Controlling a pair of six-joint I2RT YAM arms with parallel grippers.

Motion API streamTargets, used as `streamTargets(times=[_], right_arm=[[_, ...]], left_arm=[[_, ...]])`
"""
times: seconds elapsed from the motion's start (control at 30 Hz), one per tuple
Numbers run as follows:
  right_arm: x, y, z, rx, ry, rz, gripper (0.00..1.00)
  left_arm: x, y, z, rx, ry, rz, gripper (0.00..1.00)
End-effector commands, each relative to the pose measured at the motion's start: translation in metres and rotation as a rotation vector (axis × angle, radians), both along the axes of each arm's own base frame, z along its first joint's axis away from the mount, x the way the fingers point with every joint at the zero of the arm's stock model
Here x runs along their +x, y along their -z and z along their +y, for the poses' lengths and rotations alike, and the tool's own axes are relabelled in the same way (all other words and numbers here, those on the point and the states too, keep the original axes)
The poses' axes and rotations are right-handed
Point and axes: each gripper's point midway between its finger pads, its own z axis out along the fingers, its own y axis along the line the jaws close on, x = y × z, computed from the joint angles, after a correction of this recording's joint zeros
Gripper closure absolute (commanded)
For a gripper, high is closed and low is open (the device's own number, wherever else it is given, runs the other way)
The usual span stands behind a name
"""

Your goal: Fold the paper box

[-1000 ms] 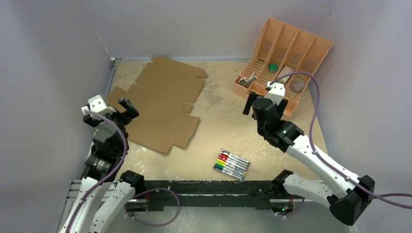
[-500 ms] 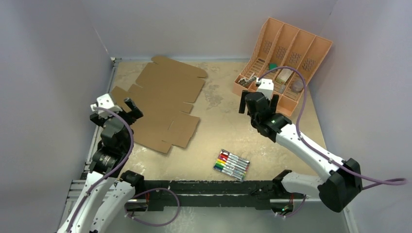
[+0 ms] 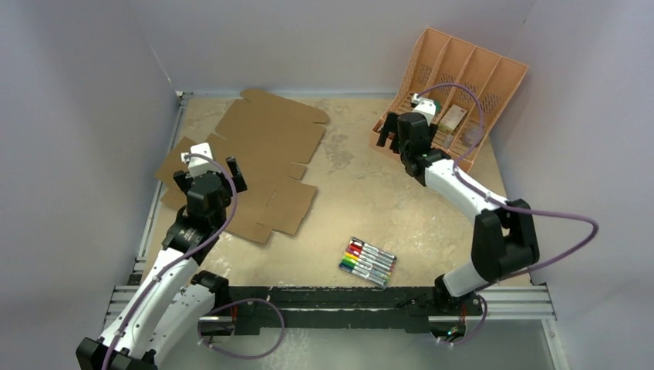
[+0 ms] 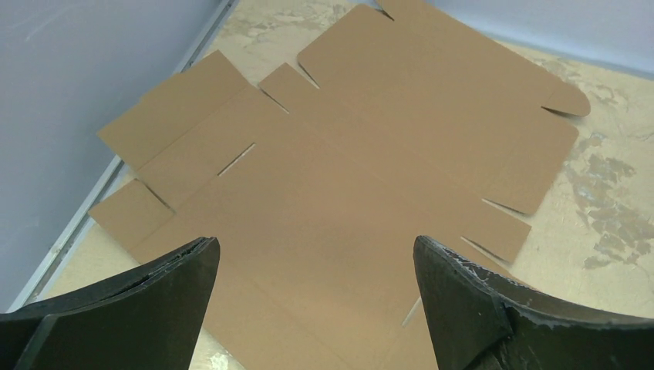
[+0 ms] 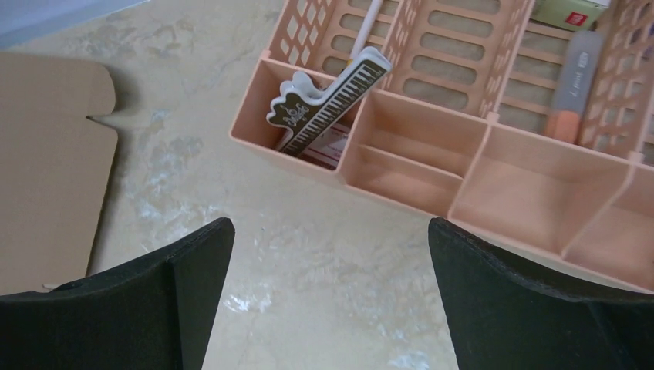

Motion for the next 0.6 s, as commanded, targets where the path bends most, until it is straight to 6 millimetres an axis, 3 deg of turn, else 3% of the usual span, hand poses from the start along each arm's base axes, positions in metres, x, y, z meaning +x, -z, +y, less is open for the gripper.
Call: streamTargets(times=[0.0,0.17,0.27,0.5,0.57], right_arm=[[0.041,-0.019,0.008,0.117,0.008,-0.109,0.01],[0.068,-0.004,-0.008,0.141,0.057,-0.091,0.01],[0.074,0.013,-0.019,0.132,0.084,-0.054,0.01],[0.064,0.06,-0.045,0.118,0.15,0.045,0.01],[0.055,0.066,-0.056,0.111,0.184,0.065,0.01]], left_arm=[[0.001,-0.021,0.003,0.0,-0.007,-0.091,0.02],[-0.002,-0.025,0.003,-0.003,0.0,-0.118,0.01],[0.0,-0.023,0.0,-0.002,0.015,-0.114,0.01],[0.001,-0.022,-0.002,0.002,0.031,-0.109,0.01],[0.002,-0.021,-0.003,0.002,0.035,-0.106,0.01]])
